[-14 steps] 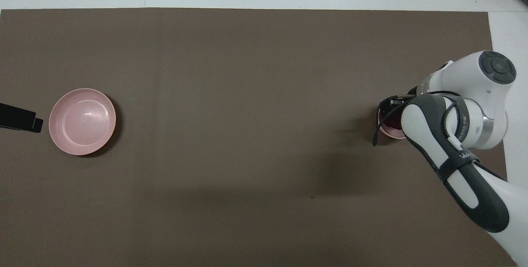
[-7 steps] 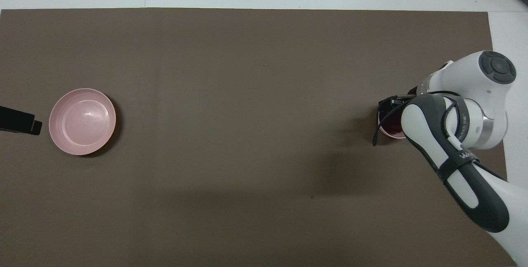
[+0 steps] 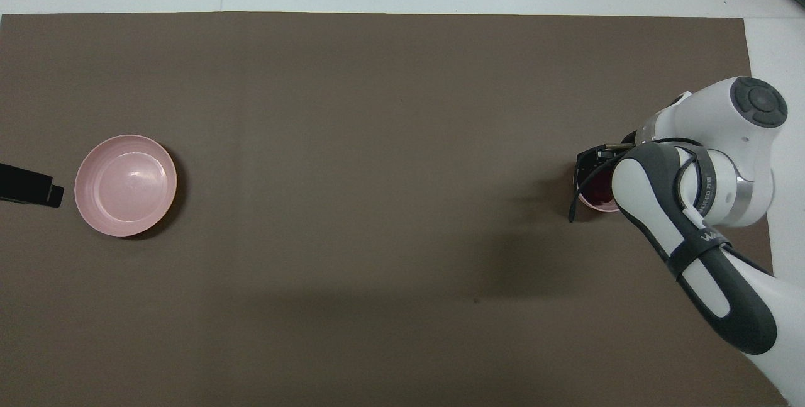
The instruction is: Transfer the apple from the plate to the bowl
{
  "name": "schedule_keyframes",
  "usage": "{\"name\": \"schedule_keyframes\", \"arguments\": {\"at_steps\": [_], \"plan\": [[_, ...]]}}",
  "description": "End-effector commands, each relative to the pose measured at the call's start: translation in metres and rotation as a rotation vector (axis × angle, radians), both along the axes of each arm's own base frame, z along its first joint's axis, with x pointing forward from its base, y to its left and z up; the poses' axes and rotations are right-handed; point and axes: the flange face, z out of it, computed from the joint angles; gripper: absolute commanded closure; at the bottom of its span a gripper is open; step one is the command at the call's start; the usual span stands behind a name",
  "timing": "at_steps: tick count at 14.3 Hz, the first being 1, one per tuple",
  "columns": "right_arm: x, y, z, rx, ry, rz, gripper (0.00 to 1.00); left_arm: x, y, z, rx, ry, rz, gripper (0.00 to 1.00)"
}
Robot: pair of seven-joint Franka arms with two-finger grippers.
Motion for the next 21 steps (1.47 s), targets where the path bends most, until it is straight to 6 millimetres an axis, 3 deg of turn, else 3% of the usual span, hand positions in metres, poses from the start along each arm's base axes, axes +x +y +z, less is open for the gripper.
{"name": "schedule_keyframes", "arguments": {"at_steps": [1, 5, 7, 10, 13, 17, 21], "plan": [[0.003, 0.001, 0.048, -0.012, -0.036, 0.007, 0.0, -0.008, 0.002, 0.0, 0.01, 0.004, -0.005, 0.0], [0.004, 0.013, 0.138, -0.107, -0.087, -0.035, 0.0, -0.008, 0.003, 0.0, 0.008, 0.001, -0.006, 0.0], [-0.014, 0.019, 0.177, -0.108, -0.098, -0.03, 0.0, -0.008, 0.004, 0.0, 0.008, 0.001, -0.003, 0.0], [-0.047, 0.007, 0.233, -0.102, -0.083, -0.04, 0.0, -0.007, 0.003, 0.0, 0.008, 0.002, -0.006, 0.0], [-0.059, 0.006, 0.292, -0.112, -0.077, -0.04, 0.0, -0.008, 0.003, 0.0, 0.008, 0.002, -0.008, 0.0], [-0.076, 0.006, 0.34, -0.112, -0.055, -0.03, 0.0, -0.008, 0.003, 0.001, 0.007, -0.002, -0.011, 0.0], [-0.086, 0.006, 0.344, -0.097, -0.06, -0.004, 0.0, -0.007, 0.004, 0.001, 0.005, -0.007, -0.014, 0.0]]}}
